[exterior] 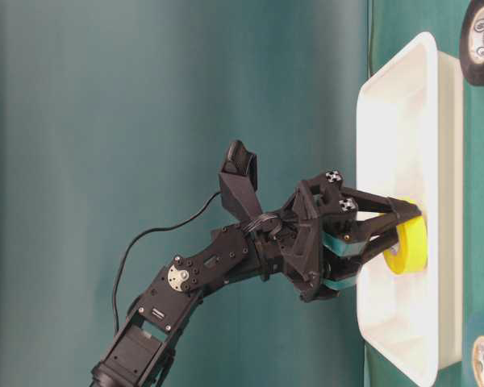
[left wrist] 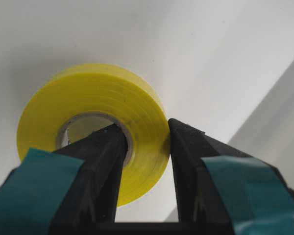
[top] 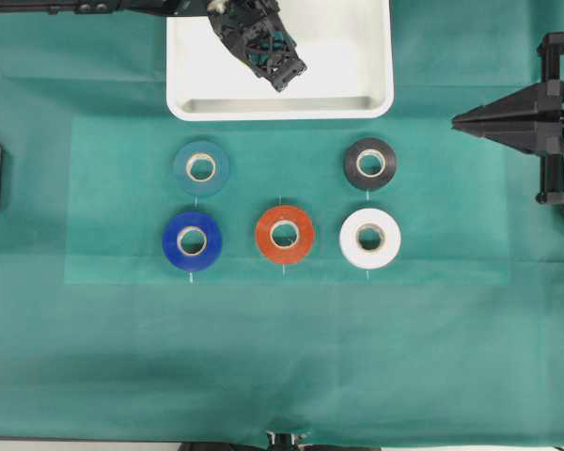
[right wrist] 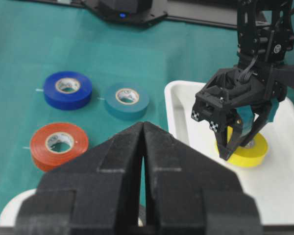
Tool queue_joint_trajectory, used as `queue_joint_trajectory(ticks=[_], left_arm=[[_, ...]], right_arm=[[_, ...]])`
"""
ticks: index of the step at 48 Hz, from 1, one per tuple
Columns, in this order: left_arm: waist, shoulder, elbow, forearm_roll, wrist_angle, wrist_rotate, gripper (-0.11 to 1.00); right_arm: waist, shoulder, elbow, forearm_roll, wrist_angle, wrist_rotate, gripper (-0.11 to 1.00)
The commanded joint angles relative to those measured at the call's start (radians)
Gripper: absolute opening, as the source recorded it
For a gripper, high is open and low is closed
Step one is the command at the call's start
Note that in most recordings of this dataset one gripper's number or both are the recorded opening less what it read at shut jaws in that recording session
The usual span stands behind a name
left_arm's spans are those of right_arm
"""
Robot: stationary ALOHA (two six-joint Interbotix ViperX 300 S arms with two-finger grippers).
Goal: Place the tape from the fixed location into the white case.
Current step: 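Lower the yellow roll into the white tray with the left gripper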
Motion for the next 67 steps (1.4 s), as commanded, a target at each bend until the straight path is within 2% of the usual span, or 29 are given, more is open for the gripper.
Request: queue_joint_trajectory(ticks=[1,3,10,13,19,35,56,67], left_arm=[[-0.002,-0.023,-0.014,-0.002,-0.006,0.005,0.26],[-0.003,-0.025,-0.014,-0.002,-0.006,0.011,0.32],[-0.005,-0.025,-0.012,-0.006,0.002,0.037,0.78],[-0.005,-0.025,-0.012,-0.008,0.008,0.035,0.91],[-0.006,-0.029,-0.012,-0.006,0.014,0.035,0.84],[-0.017,-0.057,-0.028,-0.011,0.028,0.035,0.85],[-0.055,-0.176,-0.109,-0.011,0.16,0.037,0.85],[-0.077,-0.236,-0.117,-0.011,0.221,0.037,0.85]], right_arm=[[-0.002,0.005,-0.023,0.0,-0.003,0.002,0.0],[0.0,0.005,-0.023,0.0,-0.003,0.002,0.0],[-0.002,0.005,-0.023,0.0,-0.003,0.002,0.0],[0.0,0.005,-0.023,0.0,-0.003,0.002,0.0],[-0.002,0.005,-0.025,0.0,-0.003,0.002,0.0],[-0.002,0.005,-0.025,0.0,-0.003,0.002,0.0],[-0.002,0.005,-0.026,0.0,-0.002,0.002,0.0],[-0.002,0.002,-0.026,0.0,-0.002,0.002,0.0]])
